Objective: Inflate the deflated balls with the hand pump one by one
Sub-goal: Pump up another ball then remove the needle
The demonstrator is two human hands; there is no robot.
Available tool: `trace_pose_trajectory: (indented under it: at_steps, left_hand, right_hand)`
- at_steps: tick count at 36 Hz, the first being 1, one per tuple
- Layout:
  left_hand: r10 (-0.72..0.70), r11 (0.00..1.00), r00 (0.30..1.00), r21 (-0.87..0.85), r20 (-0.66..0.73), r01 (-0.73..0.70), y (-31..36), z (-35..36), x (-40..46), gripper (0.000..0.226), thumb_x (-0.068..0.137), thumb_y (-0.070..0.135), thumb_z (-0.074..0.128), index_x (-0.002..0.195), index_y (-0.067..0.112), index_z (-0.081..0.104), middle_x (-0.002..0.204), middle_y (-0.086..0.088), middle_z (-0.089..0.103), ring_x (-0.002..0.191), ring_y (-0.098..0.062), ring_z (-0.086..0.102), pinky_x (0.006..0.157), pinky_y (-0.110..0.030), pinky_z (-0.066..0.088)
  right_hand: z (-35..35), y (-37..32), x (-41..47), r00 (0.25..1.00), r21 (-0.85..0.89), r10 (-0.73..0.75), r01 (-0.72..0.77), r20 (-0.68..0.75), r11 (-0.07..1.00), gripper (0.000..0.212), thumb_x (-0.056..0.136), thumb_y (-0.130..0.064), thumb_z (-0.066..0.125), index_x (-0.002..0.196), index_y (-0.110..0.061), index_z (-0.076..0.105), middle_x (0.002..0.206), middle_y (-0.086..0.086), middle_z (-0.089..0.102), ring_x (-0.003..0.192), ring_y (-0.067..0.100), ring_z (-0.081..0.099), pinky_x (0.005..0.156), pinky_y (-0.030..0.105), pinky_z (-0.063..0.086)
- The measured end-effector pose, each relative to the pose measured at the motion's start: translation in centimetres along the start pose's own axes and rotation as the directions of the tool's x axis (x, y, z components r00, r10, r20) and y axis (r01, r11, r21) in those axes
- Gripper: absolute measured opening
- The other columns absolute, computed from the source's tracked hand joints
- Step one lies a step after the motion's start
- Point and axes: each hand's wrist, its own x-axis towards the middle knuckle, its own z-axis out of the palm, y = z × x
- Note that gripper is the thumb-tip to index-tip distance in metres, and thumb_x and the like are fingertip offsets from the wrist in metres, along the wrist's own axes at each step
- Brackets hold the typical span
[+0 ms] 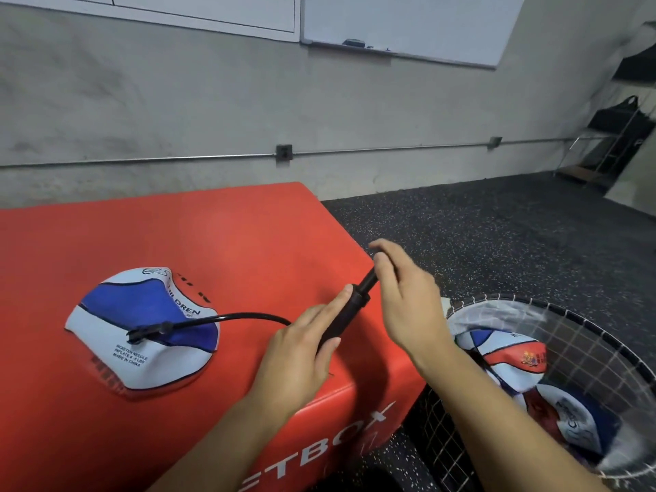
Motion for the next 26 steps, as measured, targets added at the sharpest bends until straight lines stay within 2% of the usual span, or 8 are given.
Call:
trace_pose_trajectory:
  at_steps: [3, 6, 9, 12, 16, 21, 23, 26]
  left_hand:
    - [-0.005, 1.000, 1.000, -0.005, -0.007, 0.005, -0.3, 0.0, 0.0, 0.086, 0.098, 0.017, 0.066, 0.162, 0.051, 0.020, 0.143, 0.018, 0.057, 0.121, -0.017, 0.064, 0.091, -0.042, 0.057]
    - [-0.011, 1.000, 1.000, -0.005, -0.013, 0.011, -0.5, 0.0, 0.1, 0.082, 0.099, 0.020, 0.064, 0.162, 0.050, 0.021, 0.147, 0.018, 0.055, 0.127, -0.017, 0.062, 0.094, -0.044, 0.057]
    - [-0.007, 1.000, 1.000, 0.002, -0.012, 0.007, -0.3, -0.1, 0.1, 0.079, 0.100, 0.023, 0.062, 0.162, 0.051, 0.021, 0.147, 0.018, 0.055, 0.127, -0.017, 0.063, 0.094, -0.044, 0.057]
    - [0.006, 1.000, 1.000, 0.001, -0.003, -0.006, -0.1, -0.2, 0.1, 0.078, 0.101, 0.023, 0.062, 0.162, 0.051, 0.022, 0.145, 0.017, 0.057, 0.126, -0.017, 0.063, 0.093, -0.044, 0.057]
    - [0.026, 0.999, 0.999, 0.018, 0.035, -0.027, 0.2, -0.1, 0.1, 0.082, 0.102, 0.020, 0.064, 0.161, 0.054, 0.020, 0.135, 0.019, 0.059, 0.115, -0.017, 0.066, 0.087, -0.044, 0.057]
    - [0.049, 0.998, 0.996, 0.027, 0.077, -0.051, 0.3, 0.1, 0.2, 0.084, 0.102, 0.018, 0.063, 0.161, 0.055, 0.018, 0.122, 0.018, 0.058, 0.098, -0.016, 0.066, 0.077, -0.043, 0.057]
    - [0.057, 0.998, 0.995, 0.034, 0.088, -0.060, 0.4, 0.2, 0.2, 0.084, 0.102, 0.019, 0.063, 0.161, 0.056, 0.017, 0.123, 0.018, 0.058, 0.095, -0.015, 0.066, 0.077, -0.042, 0.057]
    - [0.062, 0.997, 0.994, 0.043, 0.089, -0.066, 0.4, 0.3, 0.2, 0.084, 0.102, 0.019, 0.063, 0.161, 0.057, 0.016, 0.124, 0.018, 0.058, 0.097, -0.017, 0.067, 0.077, -0.042, 0.057]
  right_hand:
    - [0.9, 0.1, -0.8, 0.996, -0.051, -0.024, 0.028, 0.083, 0.998, 0.033, 0.108, -0.046, 0.038, 0.132, -0.038, 0.059, 0.101, -0.008, 0.075, 0.099, 0.023, 0.069, 0.084, 0.036, 0.049]
    - [1.4, 0.1, -1.1, 0.990, -0.084, -0.044, 0.056, 0.136, 0.995, 0.034, 0.110, -0.043, 0.039, 0.137, -0.035, 0.058, 0.114, -0.006, 0.074, 0.107, 0.020, 0.068, 0.085, 0.034, 0.044]
    - [1.2, 0.2, -1.3, 0.990, -0.066, -0.052, 0.061, 0.135, 0.996, 0.045, 0.105, -0.052, 0.031, 0.138, -0.037, 0.056, 0.119, -0.009, 0.073, 0.111, 0.018, 0.067, 0.089, 0.035, 0.047]
    - [0.4, 0.1, -1.4, 0.990, -0.063, -0.075, 0.082, 0.117, 0.995, 0.046, 0.103, -0.053, 0.030, 0.138, -0.037, 0.057, 0.116, -0.010, 0.074, 0.109, 0.019, 0.068, 0.089, 0.035, 0.047]
    - [-1.7, 0.3, -0.3, 0.999, 0.000, -0.048, 0.048, -0.007, 0.999, 0.043, 0.104, -0.051, 0.033, 0.136, -0.040, 0.058, 0.112, -0.010, 0.074, 0.105, 0.019, 0.068, 0.092, 0.041, 0.051]
    - [-5.2, 1.4, 1.2, 0.982, 0.079, 0.007, 0.009, -0.190, 0.997, 0.036, 0.107, -0.043, 0.038, 0.132, -0.036, 0.064, 0.092, -0.014, 0.068, 0.084, 0.005, 0.061, 0.080, 0.034, 0.045]
    - [-6.1, 1.7, 1.3, 0.971, 0.103, 0.023, 0.002, -0.237, 0.995, 0.033, 0.109, -0.038, 0.040, 0.131, -0.035, 0.065, 0.084, -0.012, 0.066, 0.076, 0.005, 0.059, 0.075, 0.036, 0.044]
    - [-6.8, 1.7, 1.4, 0.957, 0.135, 0.050, -0.011, -0.284, 0.991, 0.030, 0.112, -0.034, 0.040, 0.127, -0.035, 0.066, 0.083, -0.003, 0.065, 0.073, 0.011, 0.056, 0.076, 0.039, 0.046]
